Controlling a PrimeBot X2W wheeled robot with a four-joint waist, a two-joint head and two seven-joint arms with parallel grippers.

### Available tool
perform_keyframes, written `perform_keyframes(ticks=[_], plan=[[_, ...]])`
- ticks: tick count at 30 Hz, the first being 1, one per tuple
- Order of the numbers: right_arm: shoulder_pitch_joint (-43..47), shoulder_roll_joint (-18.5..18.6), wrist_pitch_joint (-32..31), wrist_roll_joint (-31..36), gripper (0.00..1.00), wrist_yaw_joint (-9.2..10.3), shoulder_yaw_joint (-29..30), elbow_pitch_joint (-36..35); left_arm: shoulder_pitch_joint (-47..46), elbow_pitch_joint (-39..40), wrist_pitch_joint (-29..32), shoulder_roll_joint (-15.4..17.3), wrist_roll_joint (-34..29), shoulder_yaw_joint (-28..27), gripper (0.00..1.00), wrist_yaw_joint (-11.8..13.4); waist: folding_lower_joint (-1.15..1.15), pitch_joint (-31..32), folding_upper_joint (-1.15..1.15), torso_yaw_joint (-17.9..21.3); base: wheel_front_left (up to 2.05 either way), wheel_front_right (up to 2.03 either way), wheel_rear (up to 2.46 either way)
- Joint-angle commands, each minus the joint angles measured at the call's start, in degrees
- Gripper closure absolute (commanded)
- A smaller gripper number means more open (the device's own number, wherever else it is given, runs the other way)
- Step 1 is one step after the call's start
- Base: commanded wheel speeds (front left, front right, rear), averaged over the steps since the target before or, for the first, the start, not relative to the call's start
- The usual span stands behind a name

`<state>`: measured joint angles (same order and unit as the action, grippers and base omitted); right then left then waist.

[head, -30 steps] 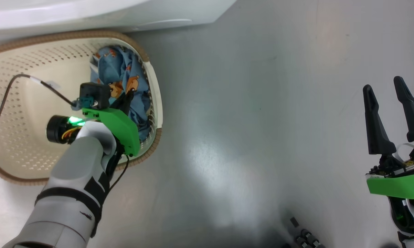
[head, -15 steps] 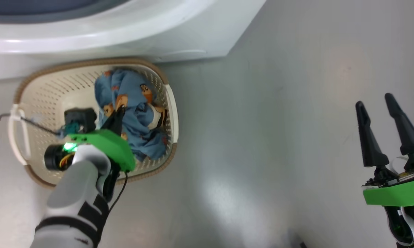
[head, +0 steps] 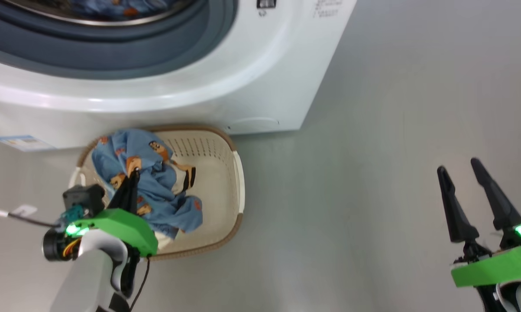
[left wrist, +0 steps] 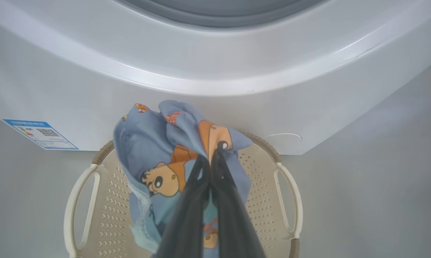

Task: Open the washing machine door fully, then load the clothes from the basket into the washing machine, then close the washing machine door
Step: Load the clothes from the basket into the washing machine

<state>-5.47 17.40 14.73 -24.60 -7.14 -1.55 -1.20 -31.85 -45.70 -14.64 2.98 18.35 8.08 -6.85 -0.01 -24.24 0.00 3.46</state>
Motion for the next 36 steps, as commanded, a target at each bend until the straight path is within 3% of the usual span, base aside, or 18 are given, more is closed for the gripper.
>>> perform_keyframes(ticks=[1,5,21,36], plan=[[1.8,0.6,0.3,0.3,0.00,-0.35,-1.3,-0.9,1.1,1.5,-0.4,1.6,-0.5,-1.8,1.00,-0.2,0.01,4.3,0.00,-1.8,0.00,0.00,0.00],[3.6,0.4,0.3,0.3,0.00,-0.35,-1.2,0.0,6.0,8.2,-0.4,1.5,-3.5,-5.0,1.00,-0.5,0.01,7.5,0.00,-2.3,0.00,0.00,0.00],[10.5,-0.4,0.3,0.7,0.00,-0.35,2.1,1.2,22.4,30.4,-0.4,2.3,-9.0,-8.3,1.00,-0.6,0.01,15.8,0.00,-2.5,0.00,0.00,0.00],[14.0,-1.1,0.3,1.0,0.00,-0.35,3.3,1.0,39.2,46.7,-0.4,0.0,-7.9,-14.3,1.00,-0.1,0.01,18.9,0.00,-1.0,0.00,0.00,0.00]])
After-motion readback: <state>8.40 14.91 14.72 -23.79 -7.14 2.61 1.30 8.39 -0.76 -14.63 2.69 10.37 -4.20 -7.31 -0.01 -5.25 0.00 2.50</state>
